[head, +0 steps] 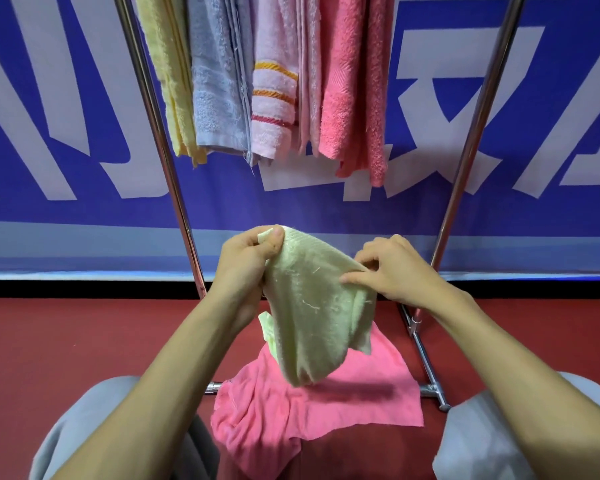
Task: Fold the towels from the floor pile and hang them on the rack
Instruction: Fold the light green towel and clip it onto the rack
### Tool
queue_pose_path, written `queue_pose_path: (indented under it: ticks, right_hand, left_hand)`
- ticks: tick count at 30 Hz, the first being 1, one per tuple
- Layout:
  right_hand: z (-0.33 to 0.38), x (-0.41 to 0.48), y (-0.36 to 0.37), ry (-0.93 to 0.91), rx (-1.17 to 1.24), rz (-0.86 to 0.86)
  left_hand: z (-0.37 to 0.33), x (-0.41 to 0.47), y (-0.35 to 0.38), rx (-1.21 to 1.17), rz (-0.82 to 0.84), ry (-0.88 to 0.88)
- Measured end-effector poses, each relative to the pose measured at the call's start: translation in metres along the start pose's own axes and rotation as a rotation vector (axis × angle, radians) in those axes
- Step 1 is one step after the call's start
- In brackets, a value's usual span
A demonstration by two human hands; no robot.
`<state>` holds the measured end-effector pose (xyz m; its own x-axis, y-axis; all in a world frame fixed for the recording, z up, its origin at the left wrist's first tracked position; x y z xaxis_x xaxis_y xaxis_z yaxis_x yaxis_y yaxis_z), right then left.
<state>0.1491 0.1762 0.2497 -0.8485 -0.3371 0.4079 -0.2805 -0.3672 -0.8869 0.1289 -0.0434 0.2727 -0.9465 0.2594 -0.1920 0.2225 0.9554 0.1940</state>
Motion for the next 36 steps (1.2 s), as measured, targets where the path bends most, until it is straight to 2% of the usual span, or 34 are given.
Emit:
queue_pose_path:
  ticks: [4,6,10,14,17,20,23,26,28,30,32,36]
  right_hand:
    - [-0.005,-0.004,0.007,0.065,0.011,0.184]
    - [-0.007,-0.004,0.010,0.087,0.028,0.223]
    - [-0.011,-0.006,0.018,0.110,0.018,0.330]
    - [-0.013,-0.009,0.024,0.150,-0.023,0.444]
    - [-0.015,-0.011,0.032,0.183,-0.018,0.441]
    - [-0.022,-0.012,0.038,0.231,0.040,0.334]
    - [-0.025,-0.013,0.039,0.319,0.156,0.299]
    - [-0.014,-0.011,0.031,0.396,0.509,0.280]
    - [0.001,-0.006,0.017,0.375,0.776,0.139]
    - [0.016,0.000,0.002,0.377,1.055,-0.074]
    - [0.026,0.002,-0.003,0.453,1.254,-0.235]
    - [0.040,0.005,0.014,0.661,1.340,-0.247]
  left_hand:
    - [-0.003,-0.003,-0.005,-0.218,0.130,-0.063]
    - [-0.003,-0.001,-0.009,-0.304,0.159,-0.080]
    - [-0.009,0.001,-0.018,-0.605,0.120,-0.125]
    - [-0.020,-0.001,-0.026,-0.830,0.048,-0.092]
    - [-0.024,-0.002,-0.033,-0.949,0.022,-0.081]
    - [-0.024,0.002,-0.039,-1.025,0.060,-0.112]
    - [-0.019,0.008,-0.042,-0.990,0.024,-0.137]
    - [-0.014,0.014,-0.046,-0.881,-0.018,-0.158]
    - [-0.009,0.017,-0.046,-0.769,-0.060,-0.177]
    - [-0.003,0.019,-0.042,-0.616,-0.090,-0.188]
    - [0.004,0.018,-0.032,-0.455,-0.095,-0.171]
    - [0.017,0.014,-0.010,-0.316,-0.116,-0.146]
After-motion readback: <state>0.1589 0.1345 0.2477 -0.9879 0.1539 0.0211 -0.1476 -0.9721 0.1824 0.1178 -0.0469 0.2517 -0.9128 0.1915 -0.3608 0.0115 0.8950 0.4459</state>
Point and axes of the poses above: each hand's wrist, its own x-axis towards the middle knuckle, its own y-axis out of the palm, z = x × y, the point moved 1 cm from there along x, towards the middle knuckle, and after that the axes turned 12 degrees about -y, right-handed, at the moved point
